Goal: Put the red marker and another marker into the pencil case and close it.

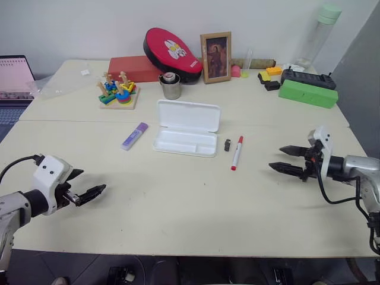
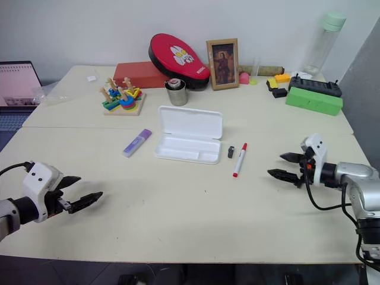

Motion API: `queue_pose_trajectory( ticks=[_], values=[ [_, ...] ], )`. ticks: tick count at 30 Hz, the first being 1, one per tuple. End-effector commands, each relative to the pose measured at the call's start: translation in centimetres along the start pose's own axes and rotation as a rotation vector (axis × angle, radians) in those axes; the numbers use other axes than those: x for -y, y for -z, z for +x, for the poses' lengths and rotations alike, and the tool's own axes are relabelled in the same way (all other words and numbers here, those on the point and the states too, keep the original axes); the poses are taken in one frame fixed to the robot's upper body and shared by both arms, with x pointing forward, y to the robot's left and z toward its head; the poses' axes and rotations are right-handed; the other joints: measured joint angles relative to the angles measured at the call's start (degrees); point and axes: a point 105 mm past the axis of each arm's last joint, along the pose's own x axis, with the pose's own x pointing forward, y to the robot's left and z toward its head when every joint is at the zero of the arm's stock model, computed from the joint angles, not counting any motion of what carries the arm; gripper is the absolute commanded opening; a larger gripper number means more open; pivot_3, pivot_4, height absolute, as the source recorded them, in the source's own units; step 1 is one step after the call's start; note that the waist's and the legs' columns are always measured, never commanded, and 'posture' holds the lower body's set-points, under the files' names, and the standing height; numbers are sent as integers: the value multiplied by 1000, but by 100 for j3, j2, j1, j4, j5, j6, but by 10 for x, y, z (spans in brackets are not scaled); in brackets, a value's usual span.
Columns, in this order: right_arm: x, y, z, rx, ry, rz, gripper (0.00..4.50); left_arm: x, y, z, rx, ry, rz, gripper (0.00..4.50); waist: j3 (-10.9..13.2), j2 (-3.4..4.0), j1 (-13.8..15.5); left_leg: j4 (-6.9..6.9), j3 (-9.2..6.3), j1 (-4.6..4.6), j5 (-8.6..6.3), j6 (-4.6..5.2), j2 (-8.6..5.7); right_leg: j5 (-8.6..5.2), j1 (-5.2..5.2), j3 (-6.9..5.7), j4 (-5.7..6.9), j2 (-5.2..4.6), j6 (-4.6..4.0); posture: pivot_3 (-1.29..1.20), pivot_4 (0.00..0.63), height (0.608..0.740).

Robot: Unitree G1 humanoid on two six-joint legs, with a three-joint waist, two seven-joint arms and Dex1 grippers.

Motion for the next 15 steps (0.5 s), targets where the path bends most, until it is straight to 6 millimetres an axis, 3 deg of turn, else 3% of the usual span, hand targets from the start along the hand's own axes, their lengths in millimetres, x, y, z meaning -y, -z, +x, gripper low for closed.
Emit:
queue_pose_trajectory(
  ticks=[1, 6, 11, 15],
  values=[
    [-37, -40, 36, 62, -177, -111, 4489, 38, -44, 20, 154, 142, 112, 4500, 0, 0, -5, 0, 0, 3, 0, 0, 2, 0, 0, 0, 5, 3, 0, 0, 150, 740],
    [-68, -51, 107, 14, -275, -219, 4489, 84, -84, 47, 307, 324, 160, 4500, -2, -6, -23, 5, 5, 16, 2, -1, 6, 4, 7, 13, 10, 13, 6, 0, 150, 740],
    [-83, -53, 144, -28, -319, -282, 4489, 98, -109, 54, 400, 381, 135, 4500, -2, -9, -11, 2, 6, 7, 2, -1, 4, 18, 2, 18, 11, 16, -18, 0, 150, 740],
    [-80, -45, 168, -93, -304, -303, 4489, 99, -120, 57, 448, 380, 107, 4500, -3, -11, -21, 1, 5, 7, 3, -1, 6, 19, 2, 15, 13, 16, -19, 0, 150, 740]
  ],
)
